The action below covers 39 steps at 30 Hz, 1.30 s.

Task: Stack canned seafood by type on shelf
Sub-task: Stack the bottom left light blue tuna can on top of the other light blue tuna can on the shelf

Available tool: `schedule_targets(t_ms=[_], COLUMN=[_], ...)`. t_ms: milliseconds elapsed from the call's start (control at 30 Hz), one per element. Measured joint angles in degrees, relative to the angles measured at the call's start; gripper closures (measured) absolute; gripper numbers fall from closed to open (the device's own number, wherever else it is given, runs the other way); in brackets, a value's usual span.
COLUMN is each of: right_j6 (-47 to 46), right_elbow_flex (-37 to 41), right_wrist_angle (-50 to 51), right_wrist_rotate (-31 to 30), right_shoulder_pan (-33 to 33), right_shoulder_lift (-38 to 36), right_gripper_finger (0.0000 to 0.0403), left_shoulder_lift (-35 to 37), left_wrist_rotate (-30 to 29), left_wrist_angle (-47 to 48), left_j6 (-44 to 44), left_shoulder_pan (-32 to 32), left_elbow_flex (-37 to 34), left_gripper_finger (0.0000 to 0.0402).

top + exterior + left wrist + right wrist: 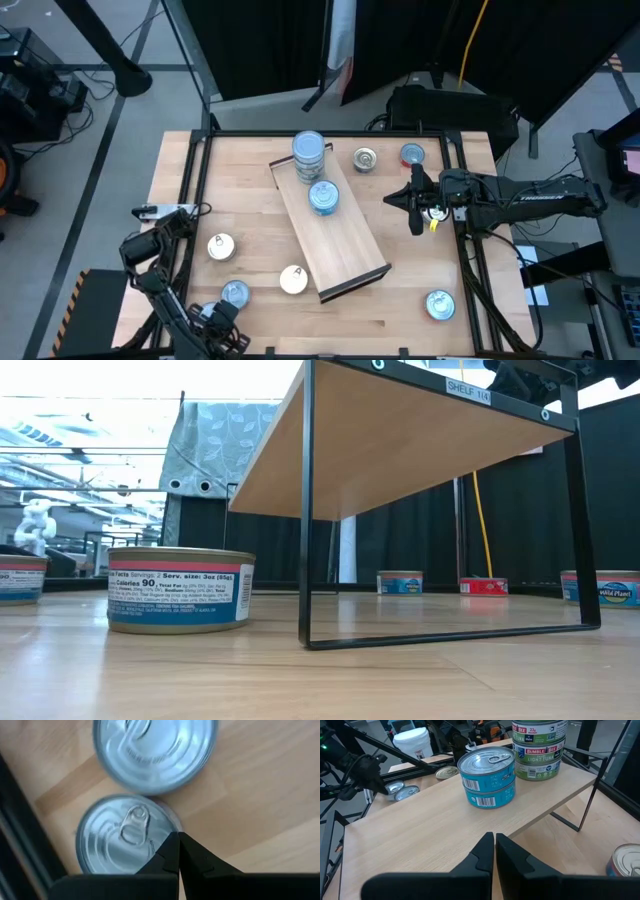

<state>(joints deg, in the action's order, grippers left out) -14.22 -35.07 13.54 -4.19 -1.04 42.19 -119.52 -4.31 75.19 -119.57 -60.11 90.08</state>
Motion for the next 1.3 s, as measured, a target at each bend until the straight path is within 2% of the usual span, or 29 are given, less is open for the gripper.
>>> schedule_targets(t_ms=[133, 400, 633, 767, 933, 1033, 1167, 1300], right_j6=[0.1, 0.4, 0.7, 1.0, 1.5, 1.7, 1.9, 2.9], right_elbow_flex=[0.0, 0.0, 0.0, 0.0, 0.0, 0.0, 0.0, 0.0], right_wrist_angle=[0.0, 0.1, 0.5, 0.6, 0.6, 0.6, 1.3, 1.6], right_wrist_rotate=[0.0, 0.0, 0.0, 0.0, 0.0, 0.0, 0.0, 0.0], right_shoulder_pan=[0.0, 0.0, 0.0, 0.0, 0.0, 0.0, 0.0, 0.0], right_shoulder_lift=[0.0, 0.0, 0.0, 0.0, 0.0, 0.0, 0.0, 0.0], right_gripper_finger=[0.0394, 0.0394, 0.0394, 0.0394, 0.0394, 0.0394, 0.0394, 0.0394], left_shoulder_lift=[0.0, -0.3, -0.3, 0.1, 0.5, 3.8, 8.8, 13.9], left_wrist_rotate=[-3.2, -3.7, -4.1, -4.1, -5.7, -10.9, -12.4, -9.4], left_wrist_angle=[-2.3, -9.6, -8.4, -1.9, 14.5, 14.1, 14.6, 14.9], left_j6=[1.3, 5.9, 9.3, 9.5, 11.0, 13.1, 8.1, 4.5], left_shoulder_pan=[1.1, 3.7, 5.4, 5.6, 5.2, 4.9, 5.3, 6.0], left_elbow_flex=[-0.8, -6.8, -6.8, -2.8, 7.5, 8.3, 6.5, 0.5], left_gripper_finger=[0.0400, 0.0400, 0.0400, 0.0400, 0.0400, 0.0398, 0.0360, 0.0291])
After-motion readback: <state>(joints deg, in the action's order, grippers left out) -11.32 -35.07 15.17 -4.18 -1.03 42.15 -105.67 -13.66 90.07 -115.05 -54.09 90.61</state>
